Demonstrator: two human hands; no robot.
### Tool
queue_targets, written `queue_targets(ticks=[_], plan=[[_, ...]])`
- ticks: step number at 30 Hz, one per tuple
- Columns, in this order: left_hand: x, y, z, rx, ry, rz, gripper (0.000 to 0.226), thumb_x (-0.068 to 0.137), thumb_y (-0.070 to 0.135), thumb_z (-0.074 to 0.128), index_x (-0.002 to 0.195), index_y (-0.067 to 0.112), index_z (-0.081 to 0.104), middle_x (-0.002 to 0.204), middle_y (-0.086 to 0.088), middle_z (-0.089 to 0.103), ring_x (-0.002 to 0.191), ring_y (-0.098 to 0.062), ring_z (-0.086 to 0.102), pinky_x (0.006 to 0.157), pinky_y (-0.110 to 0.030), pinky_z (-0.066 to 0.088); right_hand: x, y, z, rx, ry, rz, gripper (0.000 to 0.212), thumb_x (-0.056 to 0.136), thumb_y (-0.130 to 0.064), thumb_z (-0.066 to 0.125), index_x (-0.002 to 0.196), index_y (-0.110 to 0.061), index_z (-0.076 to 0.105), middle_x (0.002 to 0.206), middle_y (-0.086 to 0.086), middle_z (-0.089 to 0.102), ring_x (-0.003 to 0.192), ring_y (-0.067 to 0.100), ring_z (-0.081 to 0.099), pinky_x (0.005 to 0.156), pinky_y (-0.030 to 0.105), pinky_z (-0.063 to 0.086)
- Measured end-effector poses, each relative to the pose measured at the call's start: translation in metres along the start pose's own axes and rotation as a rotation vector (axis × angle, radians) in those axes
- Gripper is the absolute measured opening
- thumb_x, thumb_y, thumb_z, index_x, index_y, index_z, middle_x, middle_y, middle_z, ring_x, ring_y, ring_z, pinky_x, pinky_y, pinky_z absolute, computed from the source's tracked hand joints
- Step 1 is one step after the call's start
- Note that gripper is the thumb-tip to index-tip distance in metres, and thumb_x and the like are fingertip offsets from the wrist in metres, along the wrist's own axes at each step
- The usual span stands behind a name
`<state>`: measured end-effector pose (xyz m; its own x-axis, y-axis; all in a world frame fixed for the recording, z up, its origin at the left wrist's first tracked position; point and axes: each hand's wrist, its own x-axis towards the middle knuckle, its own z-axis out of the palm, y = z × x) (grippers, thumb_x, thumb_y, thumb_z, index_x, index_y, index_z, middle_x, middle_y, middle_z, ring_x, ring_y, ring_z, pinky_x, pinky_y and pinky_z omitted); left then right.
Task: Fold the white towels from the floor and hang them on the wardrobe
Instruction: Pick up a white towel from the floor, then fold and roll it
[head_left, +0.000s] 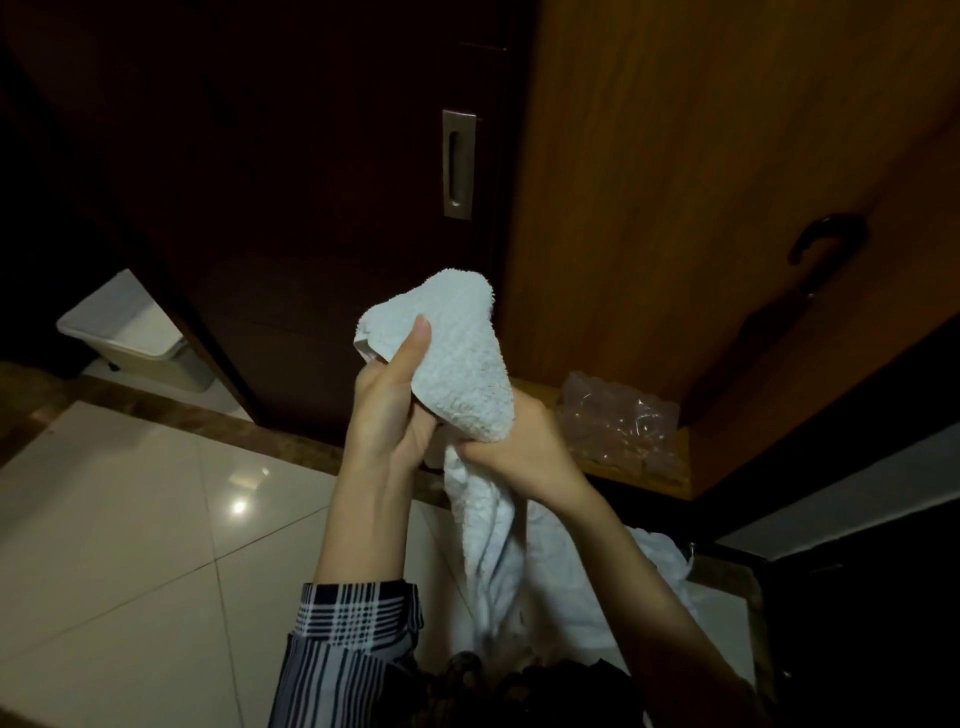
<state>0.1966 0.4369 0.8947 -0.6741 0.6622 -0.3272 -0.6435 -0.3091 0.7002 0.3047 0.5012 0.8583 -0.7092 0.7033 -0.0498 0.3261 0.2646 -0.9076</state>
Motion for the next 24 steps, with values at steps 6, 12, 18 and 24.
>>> queue_targets(ticks=[6,12,18,24], plan=[[-0.001,-0.006,-0.004,-0.228,-0.087,-0.116,0.051,0.086,0.032,0.059,0.131,0.008,0.052,0.126,-0.015,0.062,0.116,-0.029,0.06,0.098,-0.045,0.047,0.009,-0.006,-0.023,-0.197,0.037,-0.014,0.03,0.078,-0.003,0.064,0.104,-0.02,0.06,0.09,-0.01,0.06,0.083,0.008,0.058,0.067,0.017,0.044],[0.002,-0.01,0.005,-0.355,-0.078,-0.165,0.053,0.085,0.05,0.057,0.123,0.012,0.059,0.122,-0.017,0.064,0.114,-0.035,0.06,0.1,-0.052,0.044,0.009,0.003,-0.046,-0.608,0.166,-0.158,0.021,0.08,-0.015,0.066,0.093,-0.017,0.05,0.089,-0.001,0.06,0.081,0.021,0.058,0.065,0.032,0.046],[0.0,-0.033,0.065,0.253,-0.198,-0.049,0.05,0.069,0.024,0.074,0.116,0.014,0.062,0.106,0.001,0.07,0.093,-0.006,0.067,0.08,-0.022,0.054,0.019,-0.004,-0.072,-0.614,0.434,-0.072,0.026,0.078,-0.017,0.068,0.098,-0.013,0.052,0.09,0.005,0.061,0.08,0.026,0.06,0.063,0.035,0.05],[0.022,-0.04,0.119,0.42,-0.298,0.009,0.03,0.085,0.013,0.068,0.115,0.009,0.061,0.106,-0.007,0.07,0.094,-0.017,0.069,0.082,-0.033,0.056,0.028,-0.014,-0.121,-0.293,0.257,0.123,0.057,0.071,-0.037,0.076,0.117,-0.018,0.048,0.107,-0.003,0.06,0.097,0.018,0.061,0.076,0.032,0.051]])
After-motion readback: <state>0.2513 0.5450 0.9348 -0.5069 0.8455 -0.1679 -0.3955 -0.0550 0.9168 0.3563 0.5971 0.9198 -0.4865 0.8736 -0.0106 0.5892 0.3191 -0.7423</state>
